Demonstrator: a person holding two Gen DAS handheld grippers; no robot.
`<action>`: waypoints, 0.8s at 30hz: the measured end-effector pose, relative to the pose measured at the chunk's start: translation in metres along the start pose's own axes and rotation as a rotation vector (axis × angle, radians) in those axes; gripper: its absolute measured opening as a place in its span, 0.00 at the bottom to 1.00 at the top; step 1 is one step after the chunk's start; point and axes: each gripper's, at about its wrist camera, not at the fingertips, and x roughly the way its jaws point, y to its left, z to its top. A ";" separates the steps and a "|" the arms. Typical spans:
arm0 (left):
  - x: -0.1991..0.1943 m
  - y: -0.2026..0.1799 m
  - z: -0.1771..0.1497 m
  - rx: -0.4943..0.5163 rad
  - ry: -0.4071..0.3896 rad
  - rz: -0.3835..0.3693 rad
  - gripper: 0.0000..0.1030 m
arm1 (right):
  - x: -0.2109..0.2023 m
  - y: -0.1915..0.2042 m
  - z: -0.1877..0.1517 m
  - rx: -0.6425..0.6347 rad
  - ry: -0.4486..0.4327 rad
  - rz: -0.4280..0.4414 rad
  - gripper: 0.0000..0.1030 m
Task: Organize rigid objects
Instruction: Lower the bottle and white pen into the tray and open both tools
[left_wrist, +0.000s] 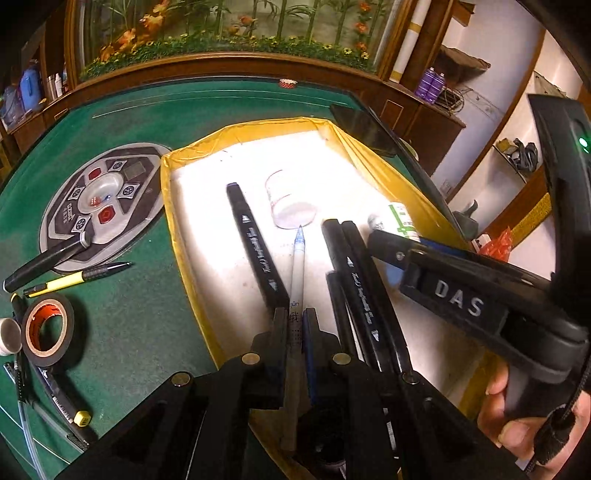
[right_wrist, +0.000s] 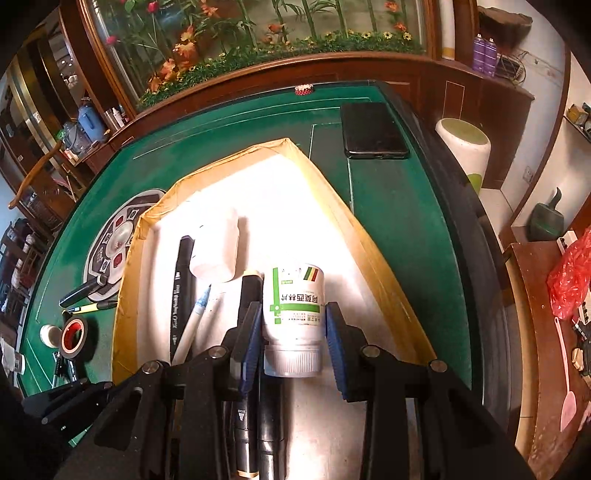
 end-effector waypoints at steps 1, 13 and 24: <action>-0.001 0.000 -0.001 0.003 -0.001 -0.004 0.07 | 0.000 0.000 0.000 0.001 0.003 -0.002 0.31; -0.035 -0.004 -0.006 0.031 -0.061 -0.045 0.43 | -0.024 0.002 0.004 0.012 -0.106 -0.003 0.45; -0.085 0.025 -0.027 0.012 -0.137 -0.055 0.48 | -0.045 0.008 0.005 0.026 -0.199 0.052 0.45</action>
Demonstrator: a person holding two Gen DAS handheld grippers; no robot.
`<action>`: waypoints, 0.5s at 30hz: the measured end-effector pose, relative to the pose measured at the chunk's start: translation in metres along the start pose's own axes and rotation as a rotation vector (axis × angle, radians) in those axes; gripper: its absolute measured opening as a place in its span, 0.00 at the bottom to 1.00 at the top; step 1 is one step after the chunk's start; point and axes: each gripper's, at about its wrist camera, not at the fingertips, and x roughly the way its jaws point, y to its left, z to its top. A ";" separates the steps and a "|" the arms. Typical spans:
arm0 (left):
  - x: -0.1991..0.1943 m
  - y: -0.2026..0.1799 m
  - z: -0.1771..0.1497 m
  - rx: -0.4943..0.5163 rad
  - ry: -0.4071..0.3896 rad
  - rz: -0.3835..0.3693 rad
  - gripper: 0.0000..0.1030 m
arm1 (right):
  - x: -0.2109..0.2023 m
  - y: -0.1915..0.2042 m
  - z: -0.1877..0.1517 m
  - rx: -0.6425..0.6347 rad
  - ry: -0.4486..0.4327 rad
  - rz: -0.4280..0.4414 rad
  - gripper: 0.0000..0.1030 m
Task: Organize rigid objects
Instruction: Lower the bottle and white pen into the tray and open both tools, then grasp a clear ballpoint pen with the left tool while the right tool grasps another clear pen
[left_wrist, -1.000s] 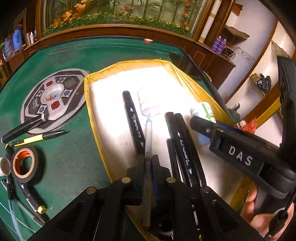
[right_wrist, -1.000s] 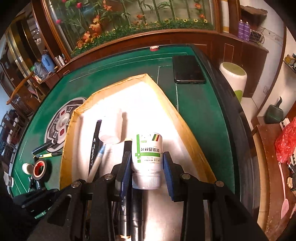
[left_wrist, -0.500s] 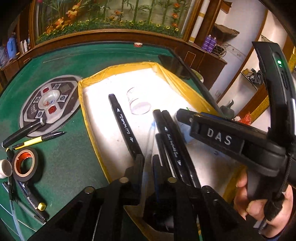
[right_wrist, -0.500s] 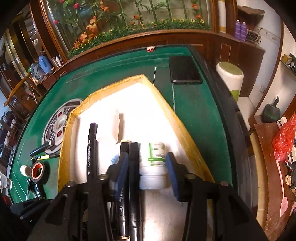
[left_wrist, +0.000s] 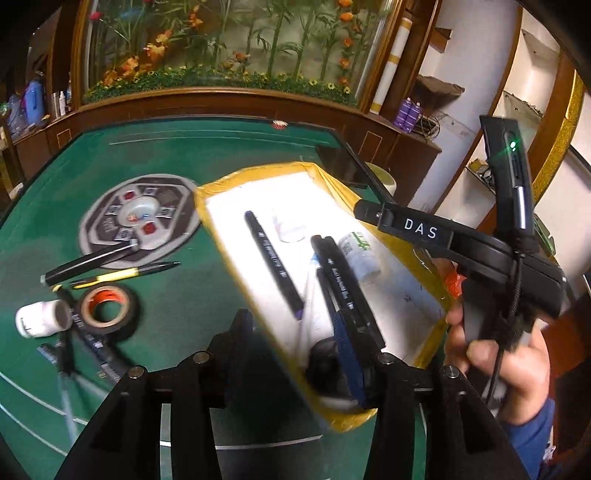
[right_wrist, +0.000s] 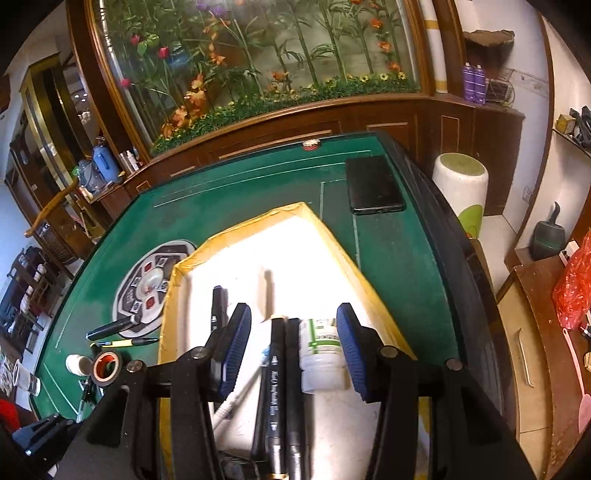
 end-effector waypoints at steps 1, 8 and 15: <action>-0.006 0.004 -0.001 -0.004 -0.010 0.008 0.49 | -0.001 0.002 -0.001 -0.002 -0.007 0.004 0.45; -0.053 0.046 -0.023 -0.028 -0.113 0.117 0.64 | -0.017 0.022 -0.006 -0.046 -0.091 0.065 0.45; -0.084 0.114 -0.057 -0.134 -0.132 0.207 0.64 | -0.027 0.057 -0.019 -0.126 -0.134 0.165 0.50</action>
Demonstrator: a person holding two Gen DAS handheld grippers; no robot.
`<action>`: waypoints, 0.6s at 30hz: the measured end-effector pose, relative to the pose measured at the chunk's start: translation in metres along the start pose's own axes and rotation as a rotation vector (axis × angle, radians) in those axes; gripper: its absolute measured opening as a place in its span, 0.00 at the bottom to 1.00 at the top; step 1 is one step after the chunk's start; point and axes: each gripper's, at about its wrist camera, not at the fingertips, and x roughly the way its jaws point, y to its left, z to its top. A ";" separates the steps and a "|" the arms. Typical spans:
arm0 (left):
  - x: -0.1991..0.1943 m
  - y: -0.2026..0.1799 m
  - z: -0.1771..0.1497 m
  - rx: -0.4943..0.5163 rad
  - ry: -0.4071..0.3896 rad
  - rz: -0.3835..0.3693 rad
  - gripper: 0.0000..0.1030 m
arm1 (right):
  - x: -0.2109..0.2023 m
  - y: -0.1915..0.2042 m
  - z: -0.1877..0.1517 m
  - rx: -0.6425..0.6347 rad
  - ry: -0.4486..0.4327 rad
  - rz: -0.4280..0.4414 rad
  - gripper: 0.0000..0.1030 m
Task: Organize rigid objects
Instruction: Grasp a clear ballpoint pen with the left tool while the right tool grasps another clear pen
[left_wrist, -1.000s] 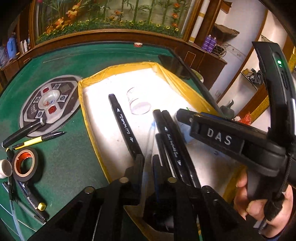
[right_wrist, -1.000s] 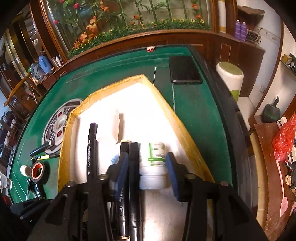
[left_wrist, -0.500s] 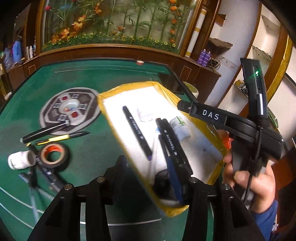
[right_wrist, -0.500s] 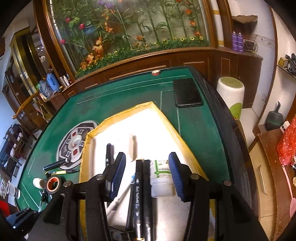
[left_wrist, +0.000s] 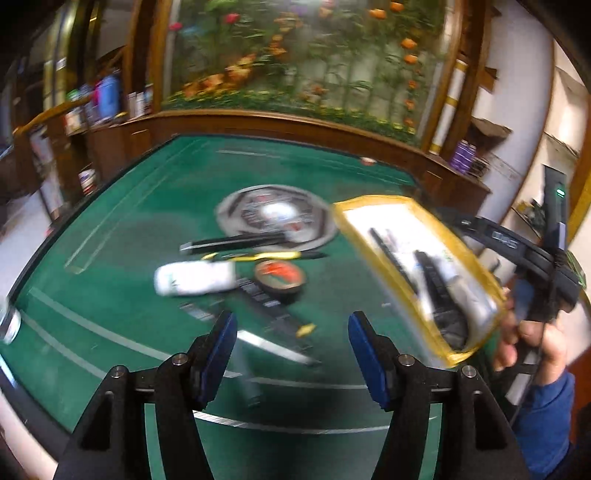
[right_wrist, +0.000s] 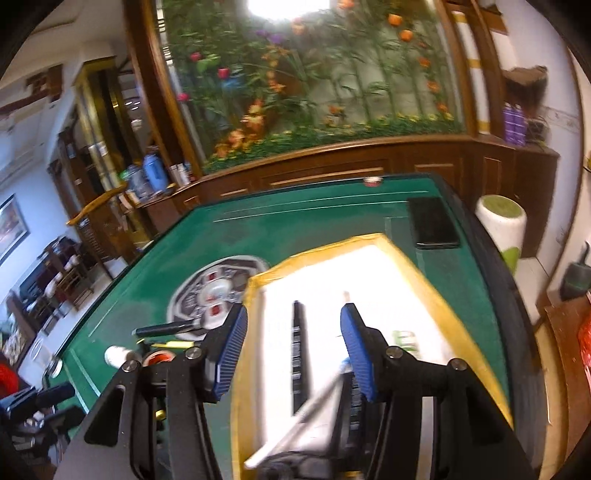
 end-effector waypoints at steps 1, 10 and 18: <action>-0.002 0.012 -0.003 -0.014 0.000 0.013 0.64 | 0.001 0.007 -0.002 -0.013 0.009 0.019 0.50; -0.002 0.079 -0.019 -0.153 0.016 0.081 0.65 | -0.001 0.072 -0.010 -0.137 0.045 0.147 0.56; -0.003 0.098 -0.025 -0.165 0.028 0.117 0.69 | 0.031 0.135 -0.019 -0.107 0.226 0.327 0.56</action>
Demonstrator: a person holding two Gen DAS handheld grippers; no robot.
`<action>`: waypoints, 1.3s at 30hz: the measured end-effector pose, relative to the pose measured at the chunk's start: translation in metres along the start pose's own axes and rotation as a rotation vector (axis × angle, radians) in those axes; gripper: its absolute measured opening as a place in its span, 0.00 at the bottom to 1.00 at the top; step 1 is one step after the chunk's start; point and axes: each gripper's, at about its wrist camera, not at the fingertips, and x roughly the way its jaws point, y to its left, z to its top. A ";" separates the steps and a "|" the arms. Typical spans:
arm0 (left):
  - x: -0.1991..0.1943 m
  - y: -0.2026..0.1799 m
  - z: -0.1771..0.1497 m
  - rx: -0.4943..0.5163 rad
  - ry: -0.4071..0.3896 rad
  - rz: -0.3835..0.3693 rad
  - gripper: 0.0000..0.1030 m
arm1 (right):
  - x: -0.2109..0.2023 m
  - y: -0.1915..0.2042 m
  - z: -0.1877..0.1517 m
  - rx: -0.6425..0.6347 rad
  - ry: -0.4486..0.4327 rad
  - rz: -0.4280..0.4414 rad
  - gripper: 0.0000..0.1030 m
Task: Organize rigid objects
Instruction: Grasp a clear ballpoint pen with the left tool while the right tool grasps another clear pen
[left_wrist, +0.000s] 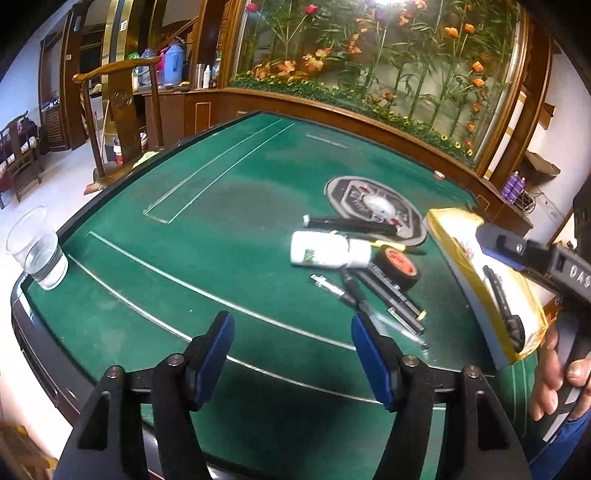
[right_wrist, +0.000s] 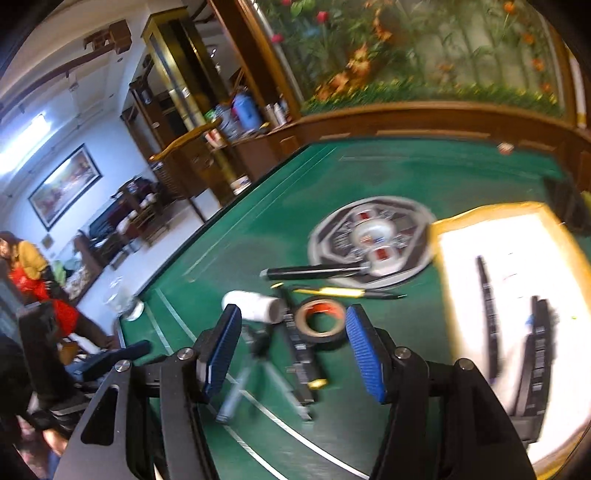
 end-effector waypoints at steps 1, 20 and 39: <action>0.003 0.002 -0.002 -0.003 0.011 0.001 0.69 | 0.003 0.003 -0.001 -0.005 -0.004 0.003 0.57; 0.094 -0.060 0.026 0.021 0.211 -0.007 0.28 | 0.011 -0.016 -0.014 0.034 -0.011 -0.008 0.56; 0.040 0.021 -0.019 -0.042 0.159 0.001 0.10 | 0.082 0.055 -0.059 -0.318 0.241 -0.037 0.37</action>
